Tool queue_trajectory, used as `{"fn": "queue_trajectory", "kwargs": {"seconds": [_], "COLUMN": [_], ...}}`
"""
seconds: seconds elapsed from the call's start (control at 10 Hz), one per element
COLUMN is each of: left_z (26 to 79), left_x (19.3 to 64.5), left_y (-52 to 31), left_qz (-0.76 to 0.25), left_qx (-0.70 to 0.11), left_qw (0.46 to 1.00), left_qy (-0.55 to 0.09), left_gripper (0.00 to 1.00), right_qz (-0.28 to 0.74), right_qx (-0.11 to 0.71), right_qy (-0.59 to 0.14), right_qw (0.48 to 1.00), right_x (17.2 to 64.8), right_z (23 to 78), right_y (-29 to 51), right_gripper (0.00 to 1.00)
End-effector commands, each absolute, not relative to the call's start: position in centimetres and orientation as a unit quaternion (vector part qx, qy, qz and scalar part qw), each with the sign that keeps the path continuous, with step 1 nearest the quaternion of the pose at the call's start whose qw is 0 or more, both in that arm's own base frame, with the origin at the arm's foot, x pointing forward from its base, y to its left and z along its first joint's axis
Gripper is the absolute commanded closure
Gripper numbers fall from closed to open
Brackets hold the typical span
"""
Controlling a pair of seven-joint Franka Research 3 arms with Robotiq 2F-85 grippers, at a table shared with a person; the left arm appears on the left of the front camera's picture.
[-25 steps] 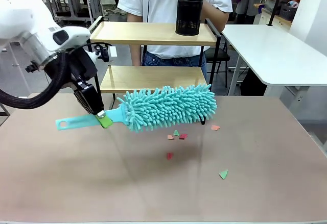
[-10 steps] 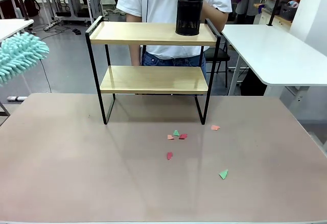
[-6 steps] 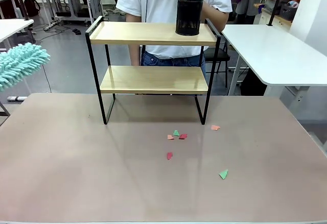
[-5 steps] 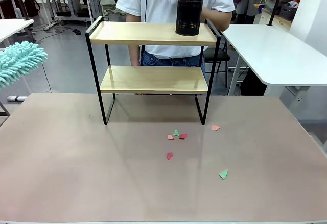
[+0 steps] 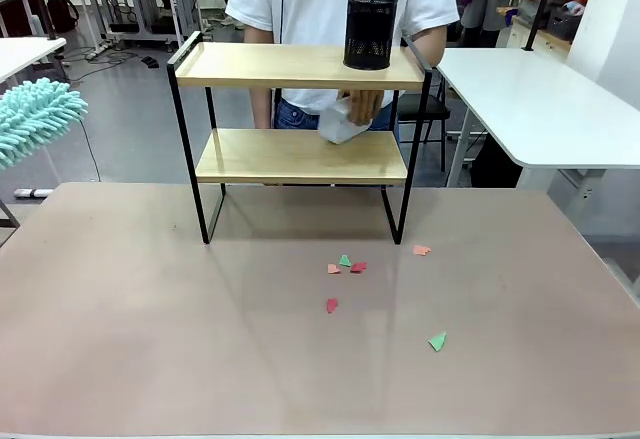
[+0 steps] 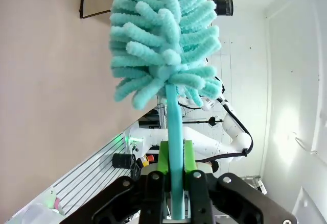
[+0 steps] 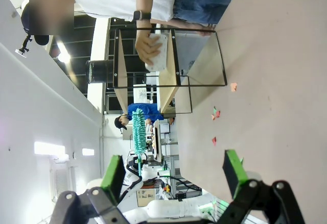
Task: Clean the shelf.
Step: Hand the Duster back to the human.
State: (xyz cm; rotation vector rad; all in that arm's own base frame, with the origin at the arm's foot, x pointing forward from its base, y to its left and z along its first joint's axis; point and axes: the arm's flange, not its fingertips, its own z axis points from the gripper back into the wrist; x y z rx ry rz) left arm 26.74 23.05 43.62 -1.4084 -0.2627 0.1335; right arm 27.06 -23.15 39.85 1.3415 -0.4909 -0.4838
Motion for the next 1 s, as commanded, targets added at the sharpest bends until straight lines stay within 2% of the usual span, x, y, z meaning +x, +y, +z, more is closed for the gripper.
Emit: {"fn": "queue_trajectory", "kwargs": {"seconds": [0.0, 0.5, 0.6, 0.7, 0.9], "left_z": [43.9, 43.9, 43.6, 46.9, 53.1], "left_x": [26.5, 26.5, 26.7, 27.5, 26.9], "left_y": [23.0, 23.0, 23.0, 20.8, 16.6], "left_qz": [0.049, 0.049, 0.061, -0.029, -0.23], "left_qx": [-0.648, -0.648, -0.645, -0.655, -0.646], "left_qw": [0.75, 0.75, 0.752, 0.75, 0.728], "left_qy": [-0.125, -0.125, -0.12, -0.09, 0.018], "left_gripper": [0.88, 0.88, 0.88, 0.88, 0.88], "right_qz": [-0.213, -0.22, -0.119, -0.032, 0.122], "right_qx": [0.61, 0.609, 0.622, 0.616, 0.589], "right_qy": [-0.227, -0.223, -0.194, -0.216, -0.214], "right_qw": [0.728, 0.729, 0.749, 0.757, 0.77], "right_x": [27.0, 27.1, 28.1, 29.4, 29.8], "right_z": [40.0, 39.8, 41.2, 45.5, 53.1], "right_y": [-23.2, -23.1, -20.7, -17.1, -8.5], "right_gripper": [0.0, 0.0, 0.0, 0.0, 0.0]}}
